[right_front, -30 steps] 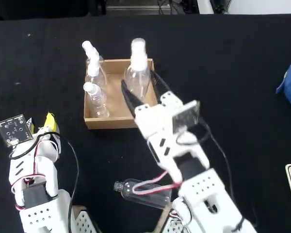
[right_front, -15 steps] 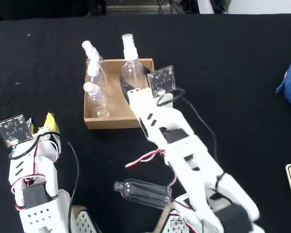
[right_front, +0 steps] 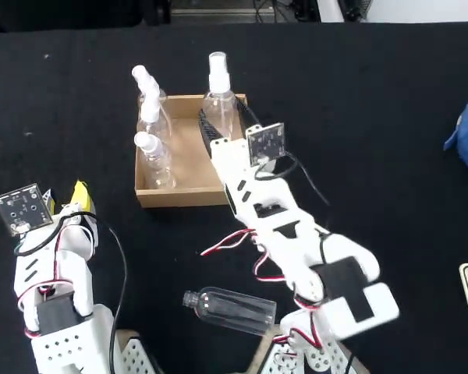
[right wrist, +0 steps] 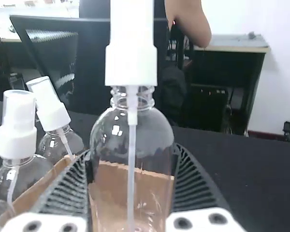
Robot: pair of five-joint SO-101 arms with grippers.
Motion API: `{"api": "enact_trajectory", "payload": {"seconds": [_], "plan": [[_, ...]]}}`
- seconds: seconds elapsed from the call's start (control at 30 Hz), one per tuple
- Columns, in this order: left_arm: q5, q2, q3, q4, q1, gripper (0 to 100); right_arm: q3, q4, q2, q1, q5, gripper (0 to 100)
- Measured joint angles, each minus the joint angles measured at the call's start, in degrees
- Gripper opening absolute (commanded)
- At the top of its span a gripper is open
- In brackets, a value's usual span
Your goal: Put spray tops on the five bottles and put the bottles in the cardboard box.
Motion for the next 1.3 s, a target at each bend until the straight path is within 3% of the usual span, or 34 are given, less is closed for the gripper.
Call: {"api": "enact_trajectory", "payload": {"seconds": [0.73, 1.3], "plan": [[0.00, 0.00, 0.00, 0.00, 0.00, 3, -4.40, -17.14, 18.37, 0.18, 0.00, 1.0], [0.00, 0.00, 0.00, 0.00, 0.00, 3, -4.40, -17.76, 18.37, 0.18, 0.00, 1.0]]}}
